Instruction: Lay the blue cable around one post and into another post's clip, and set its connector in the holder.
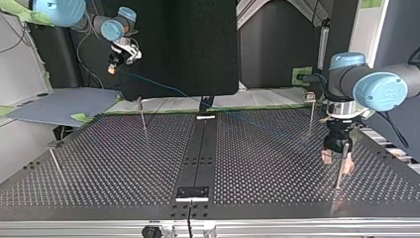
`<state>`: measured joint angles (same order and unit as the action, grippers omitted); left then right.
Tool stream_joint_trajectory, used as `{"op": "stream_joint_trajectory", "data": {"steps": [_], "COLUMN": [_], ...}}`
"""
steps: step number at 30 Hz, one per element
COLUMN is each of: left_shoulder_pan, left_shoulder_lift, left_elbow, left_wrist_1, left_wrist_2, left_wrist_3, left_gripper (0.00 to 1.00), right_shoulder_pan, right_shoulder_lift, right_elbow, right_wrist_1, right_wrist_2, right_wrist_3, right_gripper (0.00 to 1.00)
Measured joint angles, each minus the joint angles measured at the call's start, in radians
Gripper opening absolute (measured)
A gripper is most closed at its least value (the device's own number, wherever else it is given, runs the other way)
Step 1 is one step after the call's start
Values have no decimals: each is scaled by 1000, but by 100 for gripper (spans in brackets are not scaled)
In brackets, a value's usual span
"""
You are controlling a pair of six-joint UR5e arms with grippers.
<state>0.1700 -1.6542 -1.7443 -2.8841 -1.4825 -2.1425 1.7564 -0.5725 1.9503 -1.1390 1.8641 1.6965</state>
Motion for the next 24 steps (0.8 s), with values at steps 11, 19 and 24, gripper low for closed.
{"op": "stream_joint_trajectory", "data": {"steps": [11, 19, 24], "left_shoulder_pan": [-3, -3, -3], "left_shoulder_lift": [0, 0, 0], "left_elbow": [0, 0, 0], "left_wrist_1": [1, 3, 3], "left_wrist_2": [1, 1, 1], "left_wrist_3": [1, 2, 3], "left_gripper": [100, 100, 100], "right_shoulder_pan": [-40, -58, -62], "right_shoulder_lift": [1, 31, 71], "right_elbow": [9, -55, -96], "right_wrist_1": [-89, -71, -33], "right_wrist_2": [-100, -166, -207], "right_wrist_3": [93, 140, 115], "right_gripper": [0, 0, 0]}}
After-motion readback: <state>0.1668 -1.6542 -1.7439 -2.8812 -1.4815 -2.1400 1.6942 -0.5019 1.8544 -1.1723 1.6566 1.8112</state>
